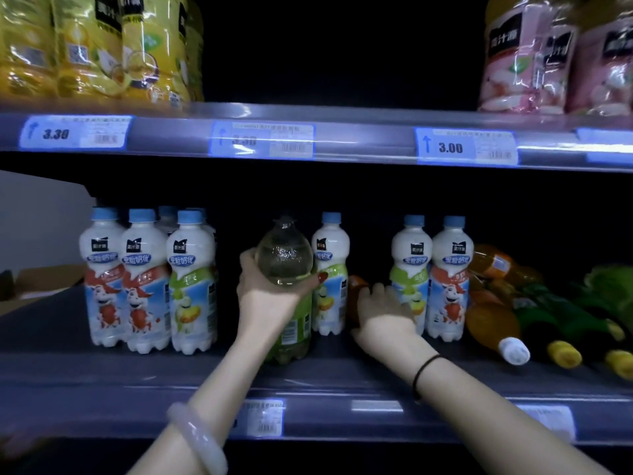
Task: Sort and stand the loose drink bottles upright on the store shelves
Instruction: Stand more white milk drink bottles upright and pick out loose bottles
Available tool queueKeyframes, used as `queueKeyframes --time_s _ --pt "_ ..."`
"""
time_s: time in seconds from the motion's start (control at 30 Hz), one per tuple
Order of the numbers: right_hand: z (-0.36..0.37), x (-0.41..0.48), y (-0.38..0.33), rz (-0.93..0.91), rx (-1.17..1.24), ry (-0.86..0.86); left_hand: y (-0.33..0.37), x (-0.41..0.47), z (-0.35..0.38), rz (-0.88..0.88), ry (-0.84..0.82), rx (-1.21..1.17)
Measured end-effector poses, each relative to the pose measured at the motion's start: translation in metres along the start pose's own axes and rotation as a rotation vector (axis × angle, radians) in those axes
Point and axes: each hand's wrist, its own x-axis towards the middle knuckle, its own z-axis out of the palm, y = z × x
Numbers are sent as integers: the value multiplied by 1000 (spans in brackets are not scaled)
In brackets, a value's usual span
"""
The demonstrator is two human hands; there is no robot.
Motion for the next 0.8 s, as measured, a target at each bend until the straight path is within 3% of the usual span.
queueKeyframes --time_s 0.2,0.33,0.57,0.8 --pt "5 -8 7 44 156 -24 -21 -10 -3 -34 -71 -12" --pt "-3 -26 30 -39 518 232 -22 -10 -4 8 -52 -50" --pt "-64 -31 34 2 991 746 -27 -9 -2 32 -79 -79" --pt "-121 -16 37 65 1015 777 -27 -10 -1 35 -116 -78"
